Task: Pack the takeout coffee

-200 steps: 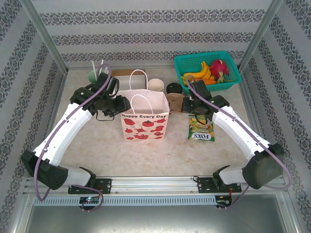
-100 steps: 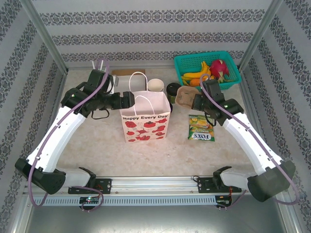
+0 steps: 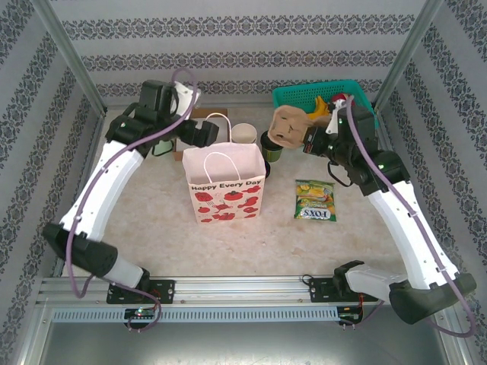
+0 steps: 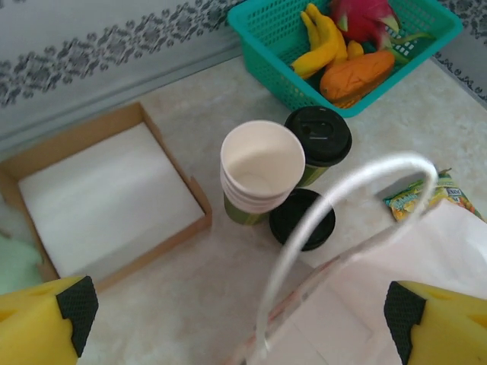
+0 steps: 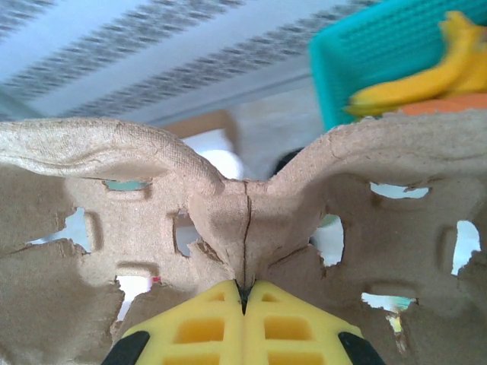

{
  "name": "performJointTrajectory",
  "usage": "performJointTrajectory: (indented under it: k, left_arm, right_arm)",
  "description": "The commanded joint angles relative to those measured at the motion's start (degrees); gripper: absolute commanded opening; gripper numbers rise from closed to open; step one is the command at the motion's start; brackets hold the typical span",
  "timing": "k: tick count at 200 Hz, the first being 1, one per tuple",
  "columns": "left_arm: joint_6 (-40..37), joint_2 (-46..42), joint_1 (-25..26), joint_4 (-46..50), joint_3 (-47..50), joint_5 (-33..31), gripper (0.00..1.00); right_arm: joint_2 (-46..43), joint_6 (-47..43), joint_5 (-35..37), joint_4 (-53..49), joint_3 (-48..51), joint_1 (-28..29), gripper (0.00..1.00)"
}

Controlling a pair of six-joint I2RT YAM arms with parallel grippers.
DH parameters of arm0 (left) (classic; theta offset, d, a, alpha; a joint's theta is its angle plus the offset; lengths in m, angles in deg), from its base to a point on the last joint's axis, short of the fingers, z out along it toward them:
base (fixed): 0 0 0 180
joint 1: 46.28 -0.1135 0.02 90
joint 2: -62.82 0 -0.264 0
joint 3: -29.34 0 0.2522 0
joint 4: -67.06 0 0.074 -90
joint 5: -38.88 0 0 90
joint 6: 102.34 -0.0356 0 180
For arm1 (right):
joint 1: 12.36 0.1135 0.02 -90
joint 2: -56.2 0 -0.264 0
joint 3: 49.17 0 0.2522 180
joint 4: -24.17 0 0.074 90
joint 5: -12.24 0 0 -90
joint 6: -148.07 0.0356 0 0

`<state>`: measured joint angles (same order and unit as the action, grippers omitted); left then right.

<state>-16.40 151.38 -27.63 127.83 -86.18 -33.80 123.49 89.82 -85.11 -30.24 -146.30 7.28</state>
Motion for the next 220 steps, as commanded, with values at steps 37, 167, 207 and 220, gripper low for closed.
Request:
performJointTrajectory:
  k: [37, 167, 207, 220]
  left_arm:
    - [-7.13, 9.31, -1.76, 2.58, -11.26, 10.57, 0.60]
    - [-4.52, 13.08, -1.80, 4.31, -13.38, 11.55, 0.00]
    - [-3.64, 13.22, -2.22, 4.16, -13.62, 11.05, 0.07]
    - [-3.25, 13.22, -2.53, 4.20, -13.86, 11.15, 0.08]
  right_arm:
    - [9.47, 8.56, -21.77, 4.18, -11.26, 6.21, 0.00]
    - [17.65, 22.07, -32.23, 18.80, -4.79, 13.17, 0.00]
    - [17.29, 21.65, -32.80, 18.07, -2.01, 12.88, 0.00]
    - [17.18, 21.14, -32.28, 17.27, -1.09, 12.79, 0.00]
